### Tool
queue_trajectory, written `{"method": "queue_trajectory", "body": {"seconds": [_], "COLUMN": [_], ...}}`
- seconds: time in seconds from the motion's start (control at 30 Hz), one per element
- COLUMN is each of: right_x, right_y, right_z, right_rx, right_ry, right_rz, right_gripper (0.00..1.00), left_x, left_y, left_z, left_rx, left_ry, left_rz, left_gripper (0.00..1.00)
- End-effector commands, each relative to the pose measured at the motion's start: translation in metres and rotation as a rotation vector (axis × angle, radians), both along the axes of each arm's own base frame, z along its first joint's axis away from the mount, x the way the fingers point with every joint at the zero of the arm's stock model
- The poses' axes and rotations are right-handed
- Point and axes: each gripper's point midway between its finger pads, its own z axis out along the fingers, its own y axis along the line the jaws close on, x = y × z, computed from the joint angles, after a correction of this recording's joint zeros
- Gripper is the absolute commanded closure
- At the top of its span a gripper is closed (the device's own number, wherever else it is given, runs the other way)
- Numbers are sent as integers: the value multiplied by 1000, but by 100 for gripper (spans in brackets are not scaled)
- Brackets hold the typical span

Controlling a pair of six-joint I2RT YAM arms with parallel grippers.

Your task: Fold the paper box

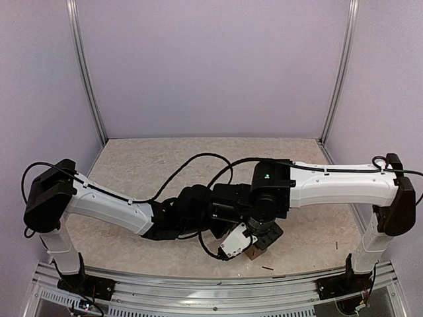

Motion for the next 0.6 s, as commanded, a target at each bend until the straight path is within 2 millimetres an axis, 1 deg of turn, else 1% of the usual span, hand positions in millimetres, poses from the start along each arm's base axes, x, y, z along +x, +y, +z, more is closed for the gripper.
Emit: {"method": "queue_trajectory", "body": {"seconds": [0.0, 0.03, 0.17, 0.27, 0.33, 0.4, 0.43, 0.5, 0.53, 0.57], "right_x": [-11, -11, -11, -11, -8, 1, 9, 29, 38, 46], "right_y": [-10, -10, -11, -12, -15, -19, -21, -26, -28, -30], "right_z": [26, 30, 48, 63, 75, 85, 89, 94, 96, 97], "right_rx": [28, 41, 95, 152, 199, 248, 271, 324, 353, 380], "right_ry": [30, 27, 9, 9, 18, 34, 49, 86, 110, 137], "right_rz": [26, 30, 48, 46, 30, -8, -35, -105, -129, -154], "right_gripper": [64, 64, 63, 63, 63, 63, 64, 67, 69, 70], "left_x": [-3, -3, 1, 1, -3, -9, -12, -18, -23, -29], "left_y": [-1, 0, 6, 12, 21, 33, 39, 50, 55, 57], "left_z": [31, 40, 57, 60, 54, 48, 45, 37, 27, 23], "left_rx": [-42, -54, -61, -31, 1, 11, 12, 2, 2, -13], "left_ry": [-15, -21, -40, -28, -10, 22, 35, 67, 91, 120], "left_rz": [1, 6, 33, 50, 59, 73, 79, 85, 79, 68], "left_gripper": [59, 58, 56, 55, 54, 53, 53, 53, 55, 57]}}
